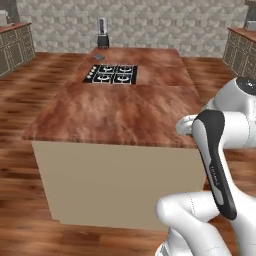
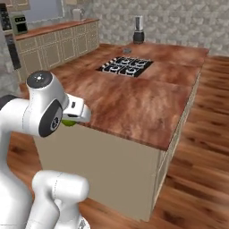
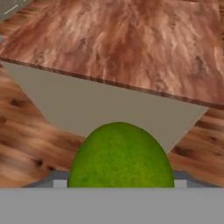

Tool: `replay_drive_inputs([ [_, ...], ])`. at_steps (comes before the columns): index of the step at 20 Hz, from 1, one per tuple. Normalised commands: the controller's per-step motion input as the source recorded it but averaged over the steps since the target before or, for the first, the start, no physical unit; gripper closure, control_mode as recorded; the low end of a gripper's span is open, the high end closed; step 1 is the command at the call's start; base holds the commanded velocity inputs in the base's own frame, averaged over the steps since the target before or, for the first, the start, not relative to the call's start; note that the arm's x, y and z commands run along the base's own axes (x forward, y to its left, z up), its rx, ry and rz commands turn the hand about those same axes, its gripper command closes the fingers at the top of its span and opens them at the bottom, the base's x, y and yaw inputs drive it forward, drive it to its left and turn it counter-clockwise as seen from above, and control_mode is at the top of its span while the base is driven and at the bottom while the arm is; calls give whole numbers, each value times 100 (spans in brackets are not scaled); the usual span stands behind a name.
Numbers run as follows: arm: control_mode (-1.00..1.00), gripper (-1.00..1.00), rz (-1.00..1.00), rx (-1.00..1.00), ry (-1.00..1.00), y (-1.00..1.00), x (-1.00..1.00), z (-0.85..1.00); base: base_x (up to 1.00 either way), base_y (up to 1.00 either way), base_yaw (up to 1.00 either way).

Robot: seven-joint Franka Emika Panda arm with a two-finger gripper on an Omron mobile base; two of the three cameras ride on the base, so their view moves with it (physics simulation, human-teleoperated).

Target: Grab the garlic and lime from the fridge, place them in the blender, close the lid, and turn on the blender to create a marinade.

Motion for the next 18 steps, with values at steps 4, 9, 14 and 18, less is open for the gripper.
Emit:
replay_drive_inputs([
  [4, 100, 100, 0, 0, 0, 0, 0, 0, 35, 100, 5],
  [9, 100, 100, 0, 0, 0, 0, 0, 0, 18, 100, 2],
  [14, 100, 100, 0, 0, 0, 0, 0, 0, 30, 100, 1],
  [18, 100, 100, 0, 0, 0, 0, 0, 0, 60, 100, 0],
])
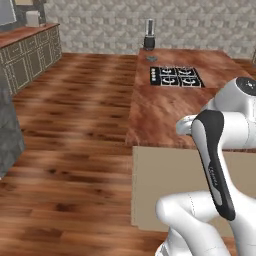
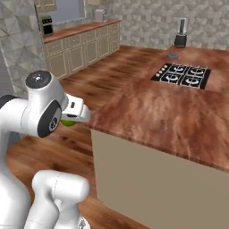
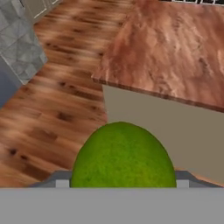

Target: Grab the garlic and lime from the fridge, place them in the blender, close the lid, and turn on the blender to create a marinade.

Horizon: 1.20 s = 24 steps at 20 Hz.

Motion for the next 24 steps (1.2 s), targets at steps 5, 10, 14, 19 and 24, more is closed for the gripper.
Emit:
replay_drive_inputs([
  [5, 100, 100, 0, 0, 0, 0, 0, 0, 90, 100, -9],
  [10, 100, 100, 0, 0, 0, 0, 0, 0, 100, 100, -24],
  [14, 100, 100, 0, 0, 0, 0, 0, 0, 100, 100, -30],
  [19, 100, 100, 0, 0, 0, 0, 0, 0, 100, 100, -37],
  [24, 100, 100, 0, 0, 0, 0, 0, 0, 100, 85, -35],
])
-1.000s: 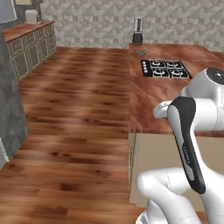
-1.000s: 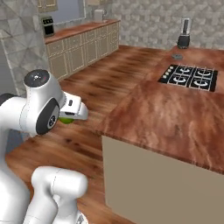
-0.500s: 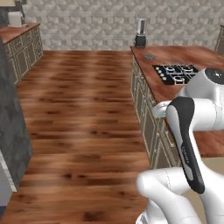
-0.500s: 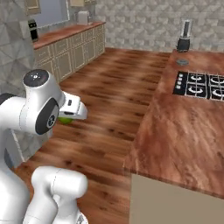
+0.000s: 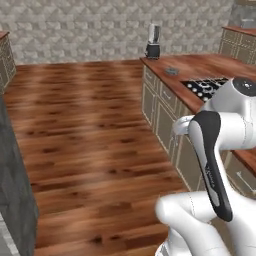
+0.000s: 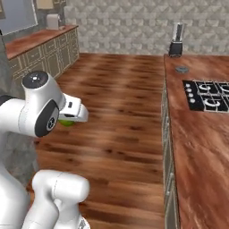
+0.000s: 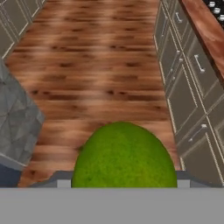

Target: Grab the garlic and lime from the fridge, place them in the blender, close the lid, and turn on the blender to create a marinade.

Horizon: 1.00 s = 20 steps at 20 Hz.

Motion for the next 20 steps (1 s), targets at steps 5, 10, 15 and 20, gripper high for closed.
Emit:
replay_drive_inputs([
  [5, 100, 100, 0, 0, 0, 0, 0, 0, 100, 65, -30],
  [10, 100, 100, 0, 0, 0, 0, 0, 0, 100, 24, -21],
  [15, 100, 100, 0, 0, 0, 0, 0, 0, 100, -3, -14],
  [20, 100, 100, 0, 0, 0, 0, 0, 0, 100, 0, -18],
])
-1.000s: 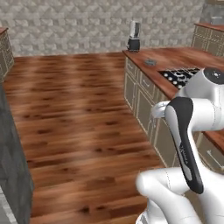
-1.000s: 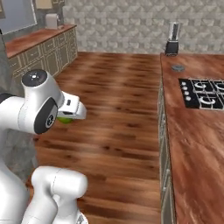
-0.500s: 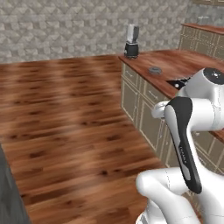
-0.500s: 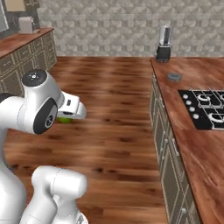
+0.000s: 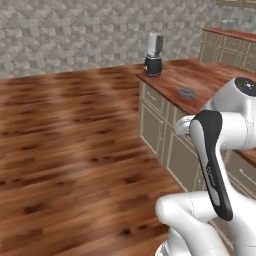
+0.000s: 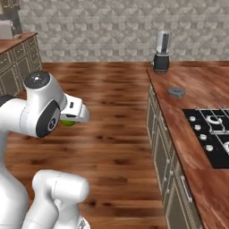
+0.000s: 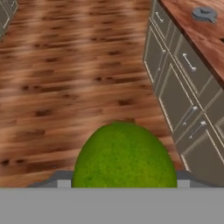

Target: Grab the garlic and lime from the fridge, place them in the blender, close the lid, and turn on the blender to create a marinade.

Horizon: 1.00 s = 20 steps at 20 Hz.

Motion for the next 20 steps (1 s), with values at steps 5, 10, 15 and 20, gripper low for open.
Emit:
replay_drive_inputs([
  [5, 100, 100, 0, 0, 0, 0, 0, 0, 100, 9, -29],
  [10, 100, 100, 0, 0, 0, 0, 0, 0, 100, 21, -28],
  [15, 100, 100, 0, 0, 0, 0, 0, 0, 100, 53, -32],
  [20, 100, 100, 0, 0, 0, 0, 0, 0, 100, 73, -38],
])
